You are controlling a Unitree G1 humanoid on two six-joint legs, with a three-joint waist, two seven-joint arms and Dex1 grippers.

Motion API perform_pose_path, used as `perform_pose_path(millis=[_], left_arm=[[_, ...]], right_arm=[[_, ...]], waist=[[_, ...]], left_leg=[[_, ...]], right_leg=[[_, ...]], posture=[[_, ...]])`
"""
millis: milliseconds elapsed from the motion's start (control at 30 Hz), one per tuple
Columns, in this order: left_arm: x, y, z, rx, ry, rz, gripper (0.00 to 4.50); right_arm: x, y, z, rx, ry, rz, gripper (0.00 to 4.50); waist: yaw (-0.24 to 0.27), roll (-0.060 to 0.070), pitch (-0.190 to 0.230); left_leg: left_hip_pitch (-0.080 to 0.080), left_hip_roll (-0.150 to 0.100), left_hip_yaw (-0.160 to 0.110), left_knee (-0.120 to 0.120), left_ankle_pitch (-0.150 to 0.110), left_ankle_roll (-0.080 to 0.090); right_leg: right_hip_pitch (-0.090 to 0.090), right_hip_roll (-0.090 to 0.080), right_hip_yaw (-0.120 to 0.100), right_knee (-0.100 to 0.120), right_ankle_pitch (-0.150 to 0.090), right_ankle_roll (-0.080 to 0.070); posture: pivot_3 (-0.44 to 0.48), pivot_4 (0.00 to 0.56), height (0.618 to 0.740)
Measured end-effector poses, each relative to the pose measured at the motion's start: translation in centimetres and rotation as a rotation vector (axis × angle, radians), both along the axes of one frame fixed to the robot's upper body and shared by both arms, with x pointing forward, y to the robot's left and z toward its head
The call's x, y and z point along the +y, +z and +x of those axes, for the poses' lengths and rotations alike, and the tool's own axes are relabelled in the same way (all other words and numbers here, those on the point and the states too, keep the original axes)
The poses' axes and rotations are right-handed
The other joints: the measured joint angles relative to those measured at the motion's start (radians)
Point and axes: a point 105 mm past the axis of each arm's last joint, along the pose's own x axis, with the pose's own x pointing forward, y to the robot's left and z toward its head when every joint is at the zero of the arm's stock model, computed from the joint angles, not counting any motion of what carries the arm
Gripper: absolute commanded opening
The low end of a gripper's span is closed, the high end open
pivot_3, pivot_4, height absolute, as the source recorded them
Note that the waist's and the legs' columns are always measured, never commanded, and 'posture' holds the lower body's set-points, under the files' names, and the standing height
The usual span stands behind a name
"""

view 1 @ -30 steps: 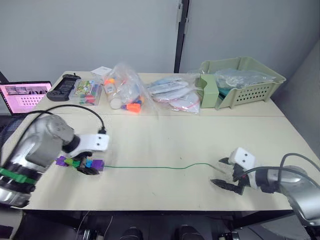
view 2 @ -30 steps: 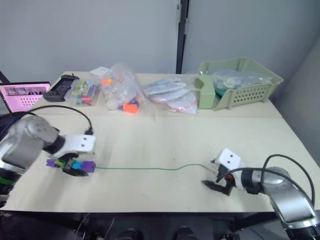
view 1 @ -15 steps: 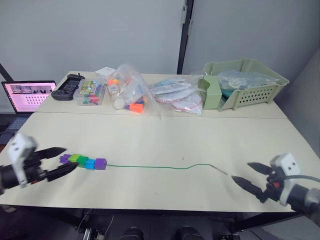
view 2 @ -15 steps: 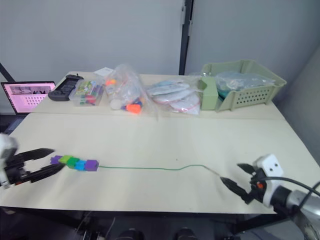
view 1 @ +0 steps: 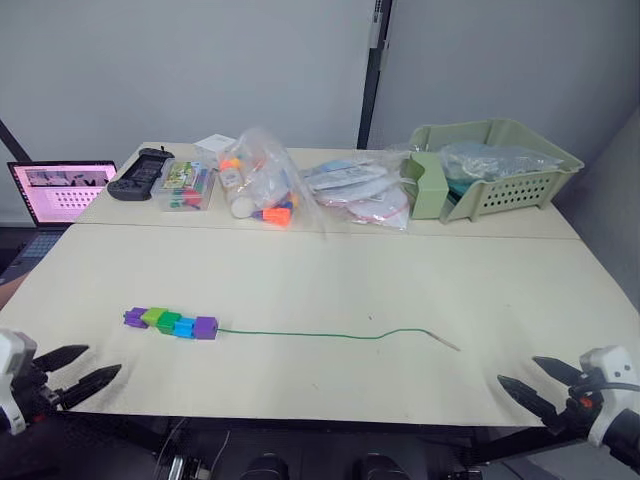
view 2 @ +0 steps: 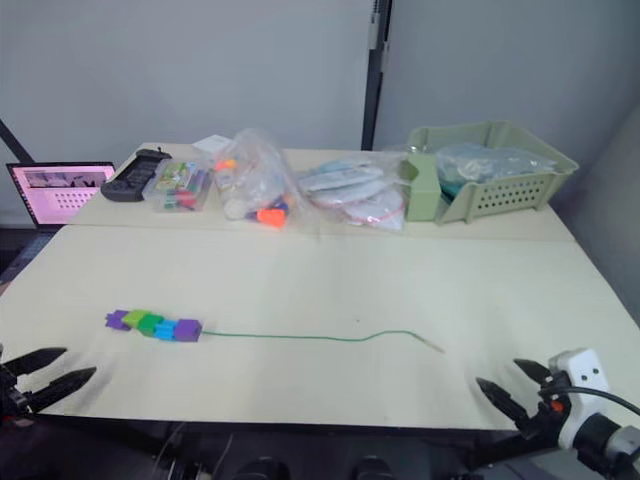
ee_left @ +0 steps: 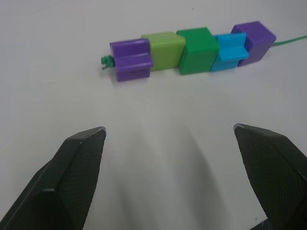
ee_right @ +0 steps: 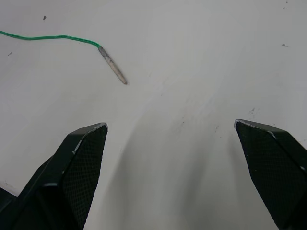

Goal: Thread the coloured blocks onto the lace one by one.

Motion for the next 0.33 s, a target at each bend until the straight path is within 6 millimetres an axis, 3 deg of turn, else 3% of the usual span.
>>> perform_pose_path(millis=[333], left_arm=[[-0.12,-0.19,0.28,-0.01,0.003,0.015,4.5]], right_arm=[[0.09,-0.44,0.09,0.002,0.012,-0.005,4.47]], waist=[[0.001,0.0,0.0]], left_leg=[[-0.001,0.0,0.0,0.0,0.0,0.0]], right_leg=[[0.0,-0.002,0.0,-0.001,0.0,0.0]], posture=[[0.0,0.15,0.74]])
